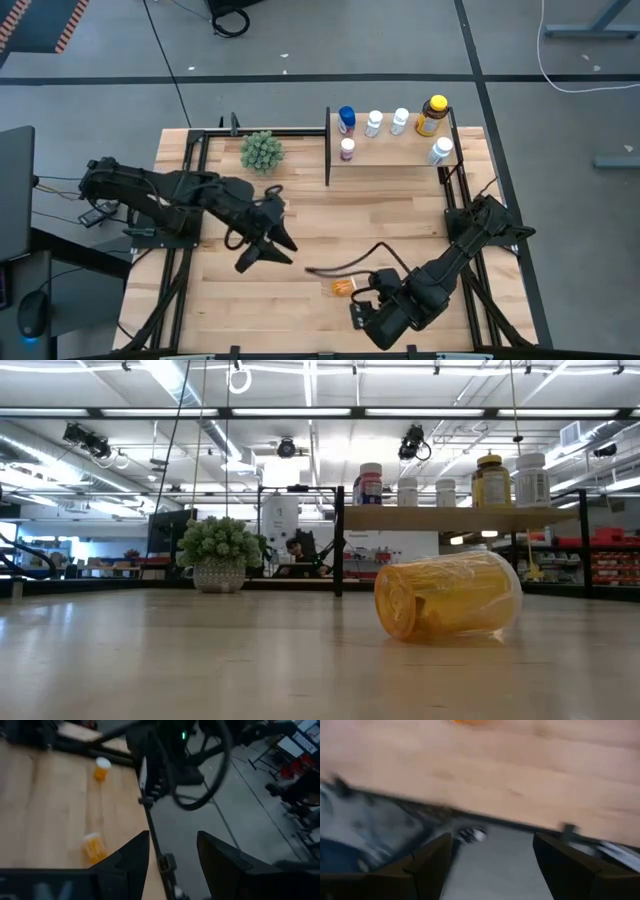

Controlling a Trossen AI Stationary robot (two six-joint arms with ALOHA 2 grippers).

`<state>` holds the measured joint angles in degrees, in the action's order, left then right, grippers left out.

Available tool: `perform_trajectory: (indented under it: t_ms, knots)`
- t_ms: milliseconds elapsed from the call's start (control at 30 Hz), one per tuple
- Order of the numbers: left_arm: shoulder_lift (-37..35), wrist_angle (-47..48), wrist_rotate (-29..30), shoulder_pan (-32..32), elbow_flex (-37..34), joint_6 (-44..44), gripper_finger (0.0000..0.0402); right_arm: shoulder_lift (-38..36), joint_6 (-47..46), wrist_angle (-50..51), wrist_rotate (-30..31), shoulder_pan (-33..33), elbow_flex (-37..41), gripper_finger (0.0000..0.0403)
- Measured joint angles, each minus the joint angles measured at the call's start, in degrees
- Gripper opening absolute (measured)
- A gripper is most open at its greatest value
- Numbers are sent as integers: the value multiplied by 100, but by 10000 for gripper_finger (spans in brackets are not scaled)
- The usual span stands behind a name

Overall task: Pick and place medicine bottles onto shelf by color
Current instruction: Put the right orange medicine bottle on the shelf

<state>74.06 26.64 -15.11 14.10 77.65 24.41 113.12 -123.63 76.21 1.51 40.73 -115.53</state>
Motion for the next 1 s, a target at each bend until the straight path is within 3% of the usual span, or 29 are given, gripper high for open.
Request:
perform_trajectory:
  t_ms: [133,233,433,700,933,1000]
  knots:
    - [271,28,-37,105,26,71,172,-4,732,546,-768,100,-6,289]
    - [543,36,-24,197,24,66,172,-4,1325,1008,-914,217,-6,289]
    - [1119,24,443,342,24,-78,172,-5,2542,1364,-668,485,-6,289]
    - [1568,-275,892,350,17,1116,172,-11,3258,1375,11,1224,272,289]
    - [1532,-388,1253,431,15,2005,172,-40,4713,1381,-204,1634,1033,289]
    - [1517,-602,1259,476,15,2129,172,-171,4980,1355,99,1679,1207,289]
